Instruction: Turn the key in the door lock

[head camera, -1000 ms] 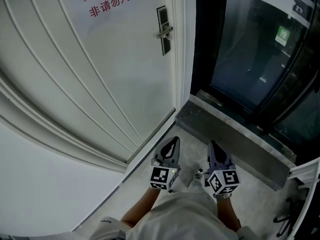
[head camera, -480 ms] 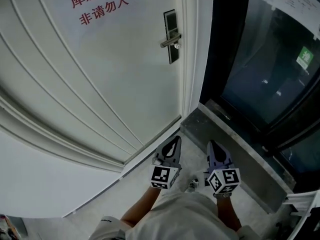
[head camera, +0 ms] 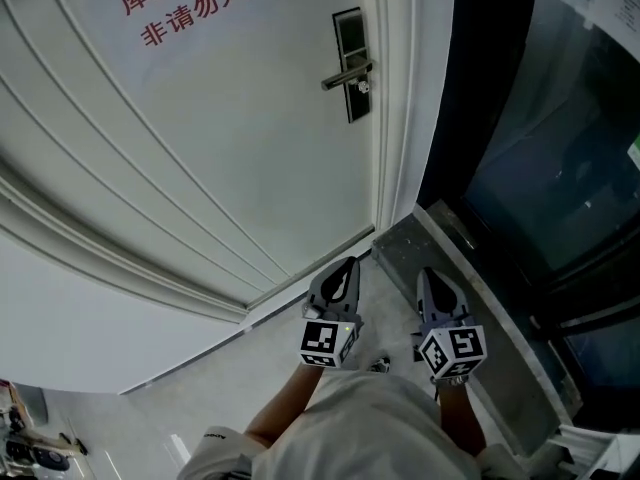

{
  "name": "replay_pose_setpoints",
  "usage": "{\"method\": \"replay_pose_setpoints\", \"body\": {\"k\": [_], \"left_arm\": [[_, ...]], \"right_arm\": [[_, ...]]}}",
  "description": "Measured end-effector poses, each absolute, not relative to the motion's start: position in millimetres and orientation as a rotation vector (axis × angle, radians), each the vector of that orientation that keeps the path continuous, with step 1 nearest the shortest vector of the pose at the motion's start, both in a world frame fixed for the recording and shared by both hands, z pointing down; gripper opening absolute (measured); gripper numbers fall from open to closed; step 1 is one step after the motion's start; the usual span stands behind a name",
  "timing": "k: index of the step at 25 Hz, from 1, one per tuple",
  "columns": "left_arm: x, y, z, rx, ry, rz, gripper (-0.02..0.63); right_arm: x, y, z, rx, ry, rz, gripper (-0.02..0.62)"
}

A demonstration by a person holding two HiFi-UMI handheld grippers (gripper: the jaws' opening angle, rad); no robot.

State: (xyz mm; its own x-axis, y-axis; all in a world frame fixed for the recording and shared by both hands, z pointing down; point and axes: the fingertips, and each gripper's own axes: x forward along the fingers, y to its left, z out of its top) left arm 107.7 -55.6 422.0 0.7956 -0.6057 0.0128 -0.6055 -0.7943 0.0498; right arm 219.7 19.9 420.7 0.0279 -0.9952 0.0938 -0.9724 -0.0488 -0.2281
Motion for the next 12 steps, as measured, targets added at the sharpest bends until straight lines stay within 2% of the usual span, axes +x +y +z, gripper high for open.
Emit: {"method": "replay_pose_setpoints", "body": {"k": [12], "left_arm": [[140.9,-88.7,424.6,2.907,-1.073,0.021,0.009]], "right_arm": [[253.4,-18.2,422.0,-2.094,2.167,-0.354,-0.008]]}}
